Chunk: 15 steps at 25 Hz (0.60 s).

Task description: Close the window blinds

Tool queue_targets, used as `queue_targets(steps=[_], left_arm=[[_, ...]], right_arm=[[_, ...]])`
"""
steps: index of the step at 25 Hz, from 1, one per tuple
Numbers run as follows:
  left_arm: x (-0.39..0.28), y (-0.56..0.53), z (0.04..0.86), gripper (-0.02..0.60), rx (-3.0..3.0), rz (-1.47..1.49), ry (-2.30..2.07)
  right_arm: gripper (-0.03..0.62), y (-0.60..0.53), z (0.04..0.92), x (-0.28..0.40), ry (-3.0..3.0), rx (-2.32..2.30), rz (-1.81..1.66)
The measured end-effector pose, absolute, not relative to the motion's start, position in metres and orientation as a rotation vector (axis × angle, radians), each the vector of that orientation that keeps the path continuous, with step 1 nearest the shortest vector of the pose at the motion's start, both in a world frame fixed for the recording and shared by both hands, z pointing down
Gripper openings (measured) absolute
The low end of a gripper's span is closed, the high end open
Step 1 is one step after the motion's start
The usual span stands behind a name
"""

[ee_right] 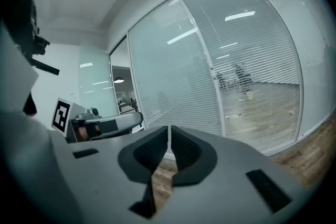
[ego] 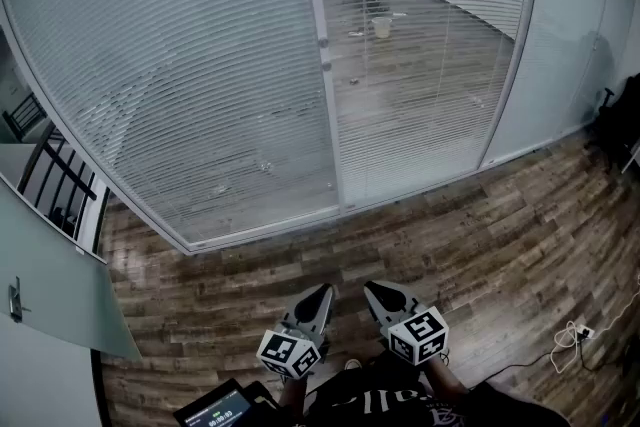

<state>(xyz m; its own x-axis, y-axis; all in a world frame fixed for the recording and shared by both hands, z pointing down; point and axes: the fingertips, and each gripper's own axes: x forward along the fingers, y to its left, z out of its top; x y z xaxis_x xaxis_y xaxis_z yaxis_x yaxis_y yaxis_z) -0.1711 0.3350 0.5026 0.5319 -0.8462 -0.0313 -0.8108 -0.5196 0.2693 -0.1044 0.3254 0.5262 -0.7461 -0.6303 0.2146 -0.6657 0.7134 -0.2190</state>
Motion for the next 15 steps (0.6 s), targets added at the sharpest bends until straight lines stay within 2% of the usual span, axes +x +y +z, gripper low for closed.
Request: queue_targets(steps=[9, 15], left_arm=[[-0.143, 0.262, 0.516, 0.006, 2.525, -0.206, -1.407], [-0.109, 0.177, 0.518, 0.006, 2.504, -0.171, -1.445]], right_arm=[[0.031, 0.259, 0.531, -0.064, -2.784, 1.113, 0.457], [0.032, 0.173, 0.533, -0.021, -2.782, 1.094, 0.454]])
